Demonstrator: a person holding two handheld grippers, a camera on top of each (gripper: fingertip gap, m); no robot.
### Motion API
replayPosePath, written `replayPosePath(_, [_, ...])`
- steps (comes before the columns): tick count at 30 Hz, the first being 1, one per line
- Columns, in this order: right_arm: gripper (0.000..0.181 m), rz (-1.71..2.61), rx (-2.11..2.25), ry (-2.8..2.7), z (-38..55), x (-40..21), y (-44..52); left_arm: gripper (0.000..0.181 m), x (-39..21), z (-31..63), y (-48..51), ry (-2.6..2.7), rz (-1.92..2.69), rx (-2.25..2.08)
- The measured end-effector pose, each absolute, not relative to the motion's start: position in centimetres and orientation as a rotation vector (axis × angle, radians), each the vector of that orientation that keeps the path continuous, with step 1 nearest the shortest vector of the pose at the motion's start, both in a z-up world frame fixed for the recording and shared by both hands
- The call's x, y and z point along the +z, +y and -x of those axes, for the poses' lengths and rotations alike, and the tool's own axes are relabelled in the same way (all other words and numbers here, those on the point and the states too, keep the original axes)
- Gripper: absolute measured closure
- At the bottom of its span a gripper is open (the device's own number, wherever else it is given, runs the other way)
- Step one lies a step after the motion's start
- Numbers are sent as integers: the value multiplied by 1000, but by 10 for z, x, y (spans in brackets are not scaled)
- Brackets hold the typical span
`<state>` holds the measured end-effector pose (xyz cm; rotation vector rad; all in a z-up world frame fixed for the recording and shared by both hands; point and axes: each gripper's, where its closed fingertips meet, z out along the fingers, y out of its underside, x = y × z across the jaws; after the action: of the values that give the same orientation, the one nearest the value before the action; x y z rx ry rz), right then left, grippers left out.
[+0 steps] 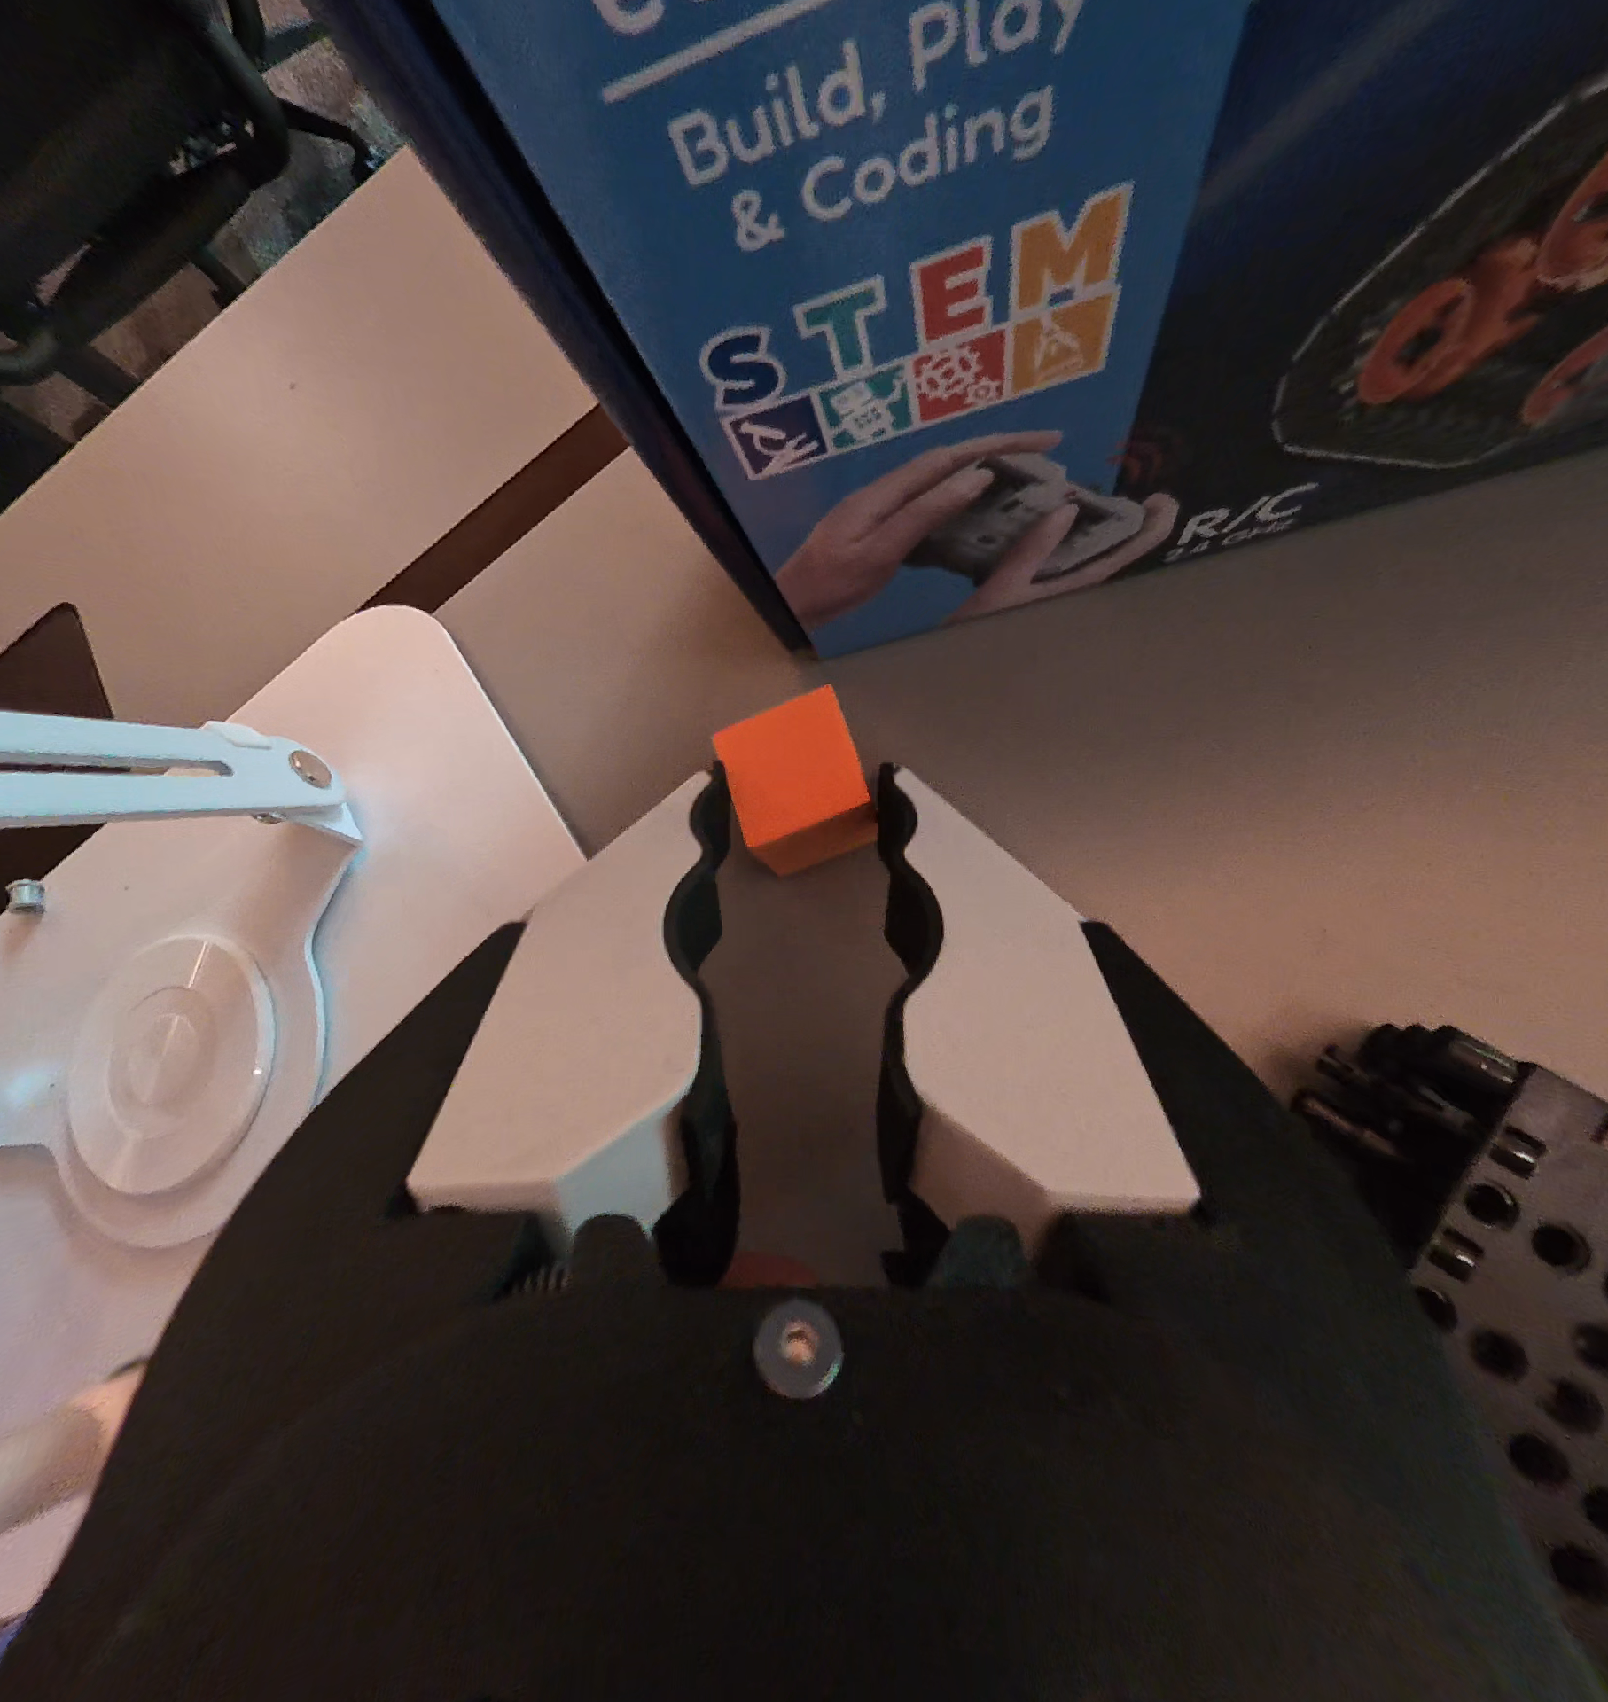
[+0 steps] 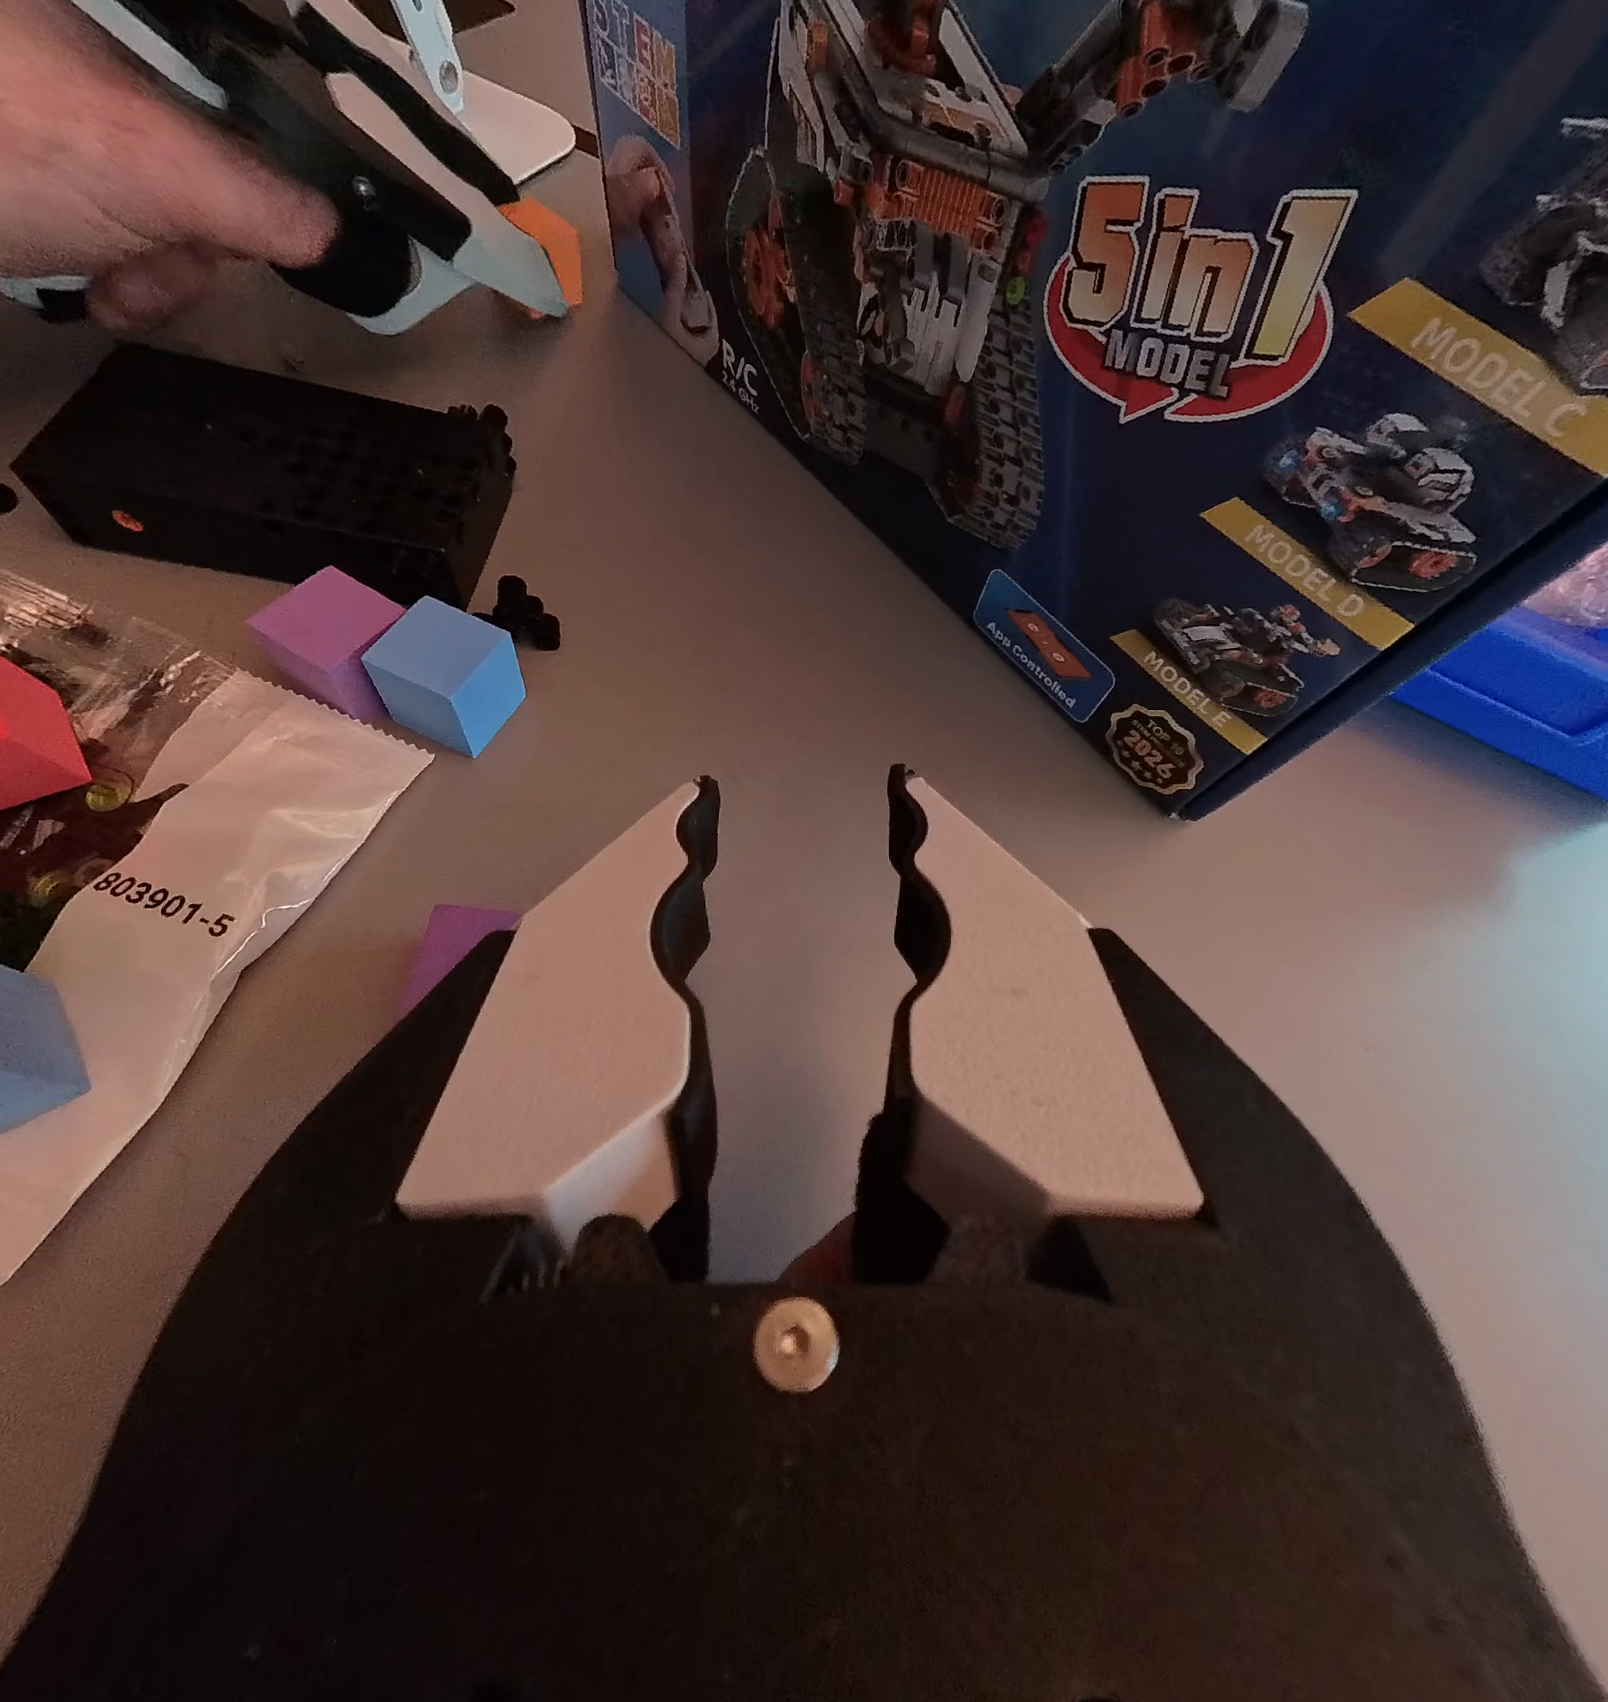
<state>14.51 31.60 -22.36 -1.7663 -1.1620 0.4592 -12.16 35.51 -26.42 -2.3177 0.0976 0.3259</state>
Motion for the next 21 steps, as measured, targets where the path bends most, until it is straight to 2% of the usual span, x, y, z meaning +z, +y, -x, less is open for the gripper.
replayPosePath(5, [145, 1765, 465, -1172, -145, -225, 314, 152, -259, 108, 350, 156, 2293, 260])
replayPosePath(15, [145, 1721, 510, -1190, -140, -218, 305, 152, -204, 57, 279, 434, 2211, 169])
replayPosePath(21, [146, 1708, 521, -1204, -138, -218, 302, 152, -215, 23, 250, 503, 2187, 21])
